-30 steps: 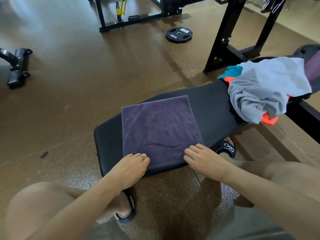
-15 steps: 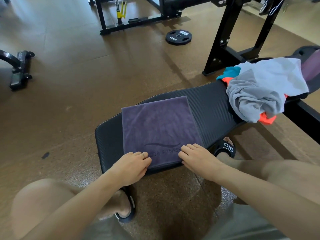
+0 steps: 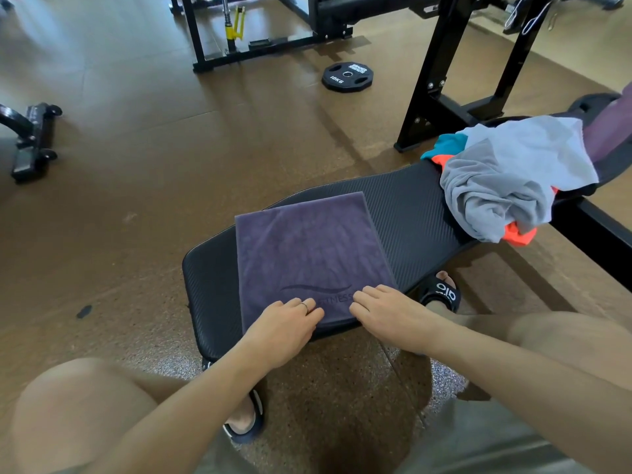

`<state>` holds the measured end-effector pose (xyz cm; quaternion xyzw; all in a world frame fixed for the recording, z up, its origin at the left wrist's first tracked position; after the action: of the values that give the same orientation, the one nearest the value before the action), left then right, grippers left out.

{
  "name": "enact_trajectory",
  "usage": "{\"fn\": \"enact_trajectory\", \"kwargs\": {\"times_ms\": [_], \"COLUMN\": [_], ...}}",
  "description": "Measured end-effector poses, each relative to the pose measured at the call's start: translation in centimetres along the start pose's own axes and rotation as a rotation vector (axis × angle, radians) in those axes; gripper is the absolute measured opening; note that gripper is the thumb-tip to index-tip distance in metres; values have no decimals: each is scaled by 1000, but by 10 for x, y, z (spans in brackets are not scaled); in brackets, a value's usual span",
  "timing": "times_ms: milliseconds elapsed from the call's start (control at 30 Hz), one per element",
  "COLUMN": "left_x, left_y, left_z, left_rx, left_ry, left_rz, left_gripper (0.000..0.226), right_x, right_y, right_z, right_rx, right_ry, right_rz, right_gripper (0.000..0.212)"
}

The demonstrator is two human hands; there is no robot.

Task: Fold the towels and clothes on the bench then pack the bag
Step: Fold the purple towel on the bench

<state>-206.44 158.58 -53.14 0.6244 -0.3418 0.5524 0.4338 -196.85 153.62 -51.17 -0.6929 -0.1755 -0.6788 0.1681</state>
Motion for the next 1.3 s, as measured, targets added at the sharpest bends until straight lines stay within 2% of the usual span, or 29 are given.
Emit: {"fn": "enact_trajectory", "kwargs": {"times_ms": [167, 333, 400, 500, 700, 800, 933, 1033, 1200, 1300], "left_x": [-3, 1, 4, 13, 32, 25, 14, 9, 8, 14], "left_y": [0, -7, -13, -27, -76, -95, -109, -114, -119, -115], "left_z": [6, 13, 16, 29, 64, 75, 83, 85, 92, 92], "left_rx": [-45, -97, -102, -105, -42, -4, 54, 73, 69, 52], "left_ry": [-58, -121, -133, -128, -86, -54, -16, -4, 22, 44], "left_rz": [-41, -30, -29, -5, 78, 37, -1, -34, -5, 40], "left_gripper": [35, 30, 29, 33, 42, 46, 42, 41, 30, 27], "right_x": [-13, -4, 1, 6, 0, -7, -15, -21, -25, -24], "right_y": [5, 11, 10, 7, -10, -30, -57, -75, -90, -85], "right_z": [-1, 12, 31, 81, 188, 222, 254, 268, 276, 277], "right_rx": [7, -93, -183, -421, -855, -961, -1023, -1021, -1016, -1030], "right_ry": [15, -137, -215, -380, -722, -812, -817, -784, -716, -741], "right_rz": [-47, 1, 29, 96, 163, 170, 198, 220, 224, 240], "right_gripper": [21, 9, 9, 8, 33, 49, 54, 45, 7, 9]}}
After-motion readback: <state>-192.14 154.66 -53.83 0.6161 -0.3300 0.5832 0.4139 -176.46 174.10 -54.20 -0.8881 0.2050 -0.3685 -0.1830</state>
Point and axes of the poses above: each hand's wrist, its own y-axis away from the middle knuckle, its own x-axis out of the back of the hand, z = x × y, the point moved 10 cm from there along -y, towards the middle knuckle, and after that the axes turned 3 degrees about -y, right-handed, at the moved point
